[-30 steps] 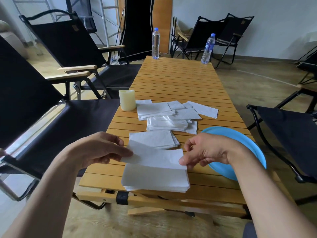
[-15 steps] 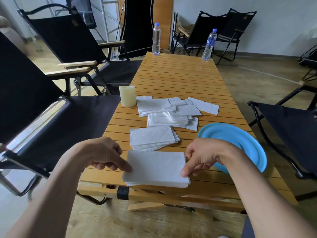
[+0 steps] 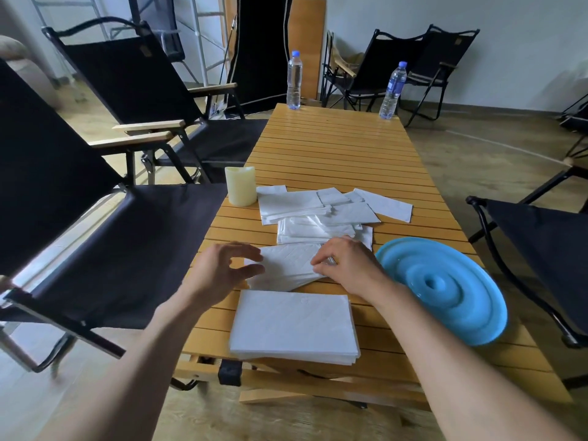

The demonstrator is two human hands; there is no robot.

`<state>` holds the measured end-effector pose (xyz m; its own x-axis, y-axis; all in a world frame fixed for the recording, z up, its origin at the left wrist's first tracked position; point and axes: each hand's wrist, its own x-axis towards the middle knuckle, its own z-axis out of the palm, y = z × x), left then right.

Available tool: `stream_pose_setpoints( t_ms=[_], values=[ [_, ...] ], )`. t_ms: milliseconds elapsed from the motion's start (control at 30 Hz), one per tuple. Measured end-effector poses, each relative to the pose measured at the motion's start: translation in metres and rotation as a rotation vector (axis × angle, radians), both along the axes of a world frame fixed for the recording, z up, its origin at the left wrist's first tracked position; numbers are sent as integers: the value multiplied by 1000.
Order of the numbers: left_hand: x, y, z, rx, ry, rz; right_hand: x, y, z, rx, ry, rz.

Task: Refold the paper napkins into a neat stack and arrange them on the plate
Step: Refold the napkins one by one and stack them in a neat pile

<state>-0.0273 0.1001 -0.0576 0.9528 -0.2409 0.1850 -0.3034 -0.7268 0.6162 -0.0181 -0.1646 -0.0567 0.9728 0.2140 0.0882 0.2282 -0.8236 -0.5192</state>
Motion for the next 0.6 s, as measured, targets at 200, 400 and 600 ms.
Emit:
stream_pose_setpoints(
  t_ms=[200,400,600],
  values=[
    [3,-2,-9,11,77,-49,7,-4,-9,-35,17,78],
    [6,0,-12,49,40,-87,9,-3,-13,-55,-72,82],
    [6,0,3,-60,-152,18,8,2,12,141,-222,-4]
  ],
)
